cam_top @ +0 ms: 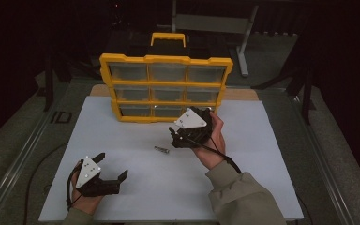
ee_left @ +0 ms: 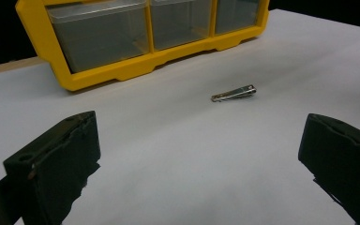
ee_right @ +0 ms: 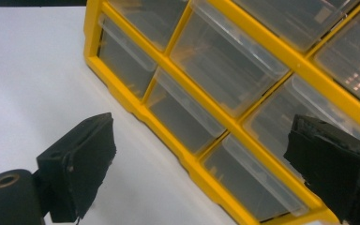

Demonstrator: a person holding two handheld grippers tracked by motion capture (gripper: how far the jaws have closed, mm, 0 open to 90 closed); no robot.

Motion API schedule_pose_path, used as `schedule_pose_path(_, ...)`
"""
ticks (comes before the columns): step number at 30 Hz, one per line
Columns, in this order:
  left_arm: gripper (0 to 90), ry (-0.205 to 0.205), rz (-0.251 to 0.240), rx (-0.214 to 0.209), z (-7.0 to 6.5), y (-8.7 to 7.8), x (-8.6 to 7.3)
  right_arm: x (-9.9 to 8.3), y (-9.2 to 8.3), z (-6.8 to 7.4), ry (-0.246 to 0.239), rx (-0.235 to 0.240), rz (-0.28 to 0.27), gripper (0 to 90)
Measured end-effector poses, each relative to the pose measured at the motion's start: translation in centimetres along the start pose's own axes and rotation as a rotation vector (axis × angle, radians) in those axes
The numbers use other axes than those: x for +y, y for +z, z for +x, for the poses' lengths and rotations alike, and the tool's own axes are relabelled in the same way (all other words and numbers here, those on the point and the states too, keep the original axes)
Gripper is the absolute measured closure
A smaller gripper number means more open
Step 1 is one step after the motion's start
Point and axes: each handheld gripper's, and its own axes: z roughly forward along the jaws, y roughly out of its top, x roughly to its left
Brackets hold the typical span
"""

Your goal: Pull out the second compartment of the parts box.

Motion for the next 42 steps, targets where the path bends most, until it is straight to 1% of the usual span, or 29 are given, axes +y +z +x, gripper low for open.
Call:
schedule_pose_path(7, 0.0, 0.0, 0.002, -0.001, 0.0, 0.0, 0.0, 0.5, 0.7, -0.1, -0.013, -0.01, 0.013, 8.1)
schedule_pose_path(8, 0.0, 0.002, 0.002, -0.001, 0.0, 0.0, 0.0, 0.8, 0.8, -0.1, -0.027, -0.021, 0.013, 8.1)
schedule_pose_path(12, 0.0, 0.002, 0.001, -0.001, 0.0, 0.0, 0.0, 1.4, 1.4, -0.1, -0.054, -0.036, 0.011, 8.1)
schedule_pose_path(17, 0.0, 0.004, 0.001, -0.001, 0.0, 0.0, 0.0, 1.6, 2.4, -0.3, -0.079, -0.058, 0.028, 8.1)
schedule_pose_path(20, 0.0, 0.003, 0.0, 0.0, 0.0, 0.0, 0.0, 1.8, 2.9, -0.2, -0.085, -0.059, 0.029, 8.0)
schedule_pose_path(24, 0.0, 0.004, 0.001, -0.001, 0.0, 0.0, 0.0, 1.9, 3.6, -0.2, -0.1, -0.067, 0.053, 8.1)
schedule_pose_path(39, 0.0, 0.006, 0.002, -0.005, 0.0, 0.1, 0.0, 2.7, 5.1, -0.2, -0.159, -0.102, 0.076, 8.1)
schedule_pose_path(40, 0.0, 0.006, 0.002, -0.006, 0.0, 0.1, 0.0, 2.7, 5.3, -0.2, -0.177, -0.106, 0.074, 8.1)
schedule_pose_path(41, 0.0, 0.006, 0.002, -0.006, 0.0, 0.1, 0.0, 2.7, 5.3, -0.2, -0.177, -0.106, 0.074, 8.1)
schedule_pose_path(42, 0.0, 0.006, 0.002, -0.006, 0.0, 0.1, 0.0, 2.6, 5.5, -0.1, -0.209, -0.111, 0.067, 8.1)
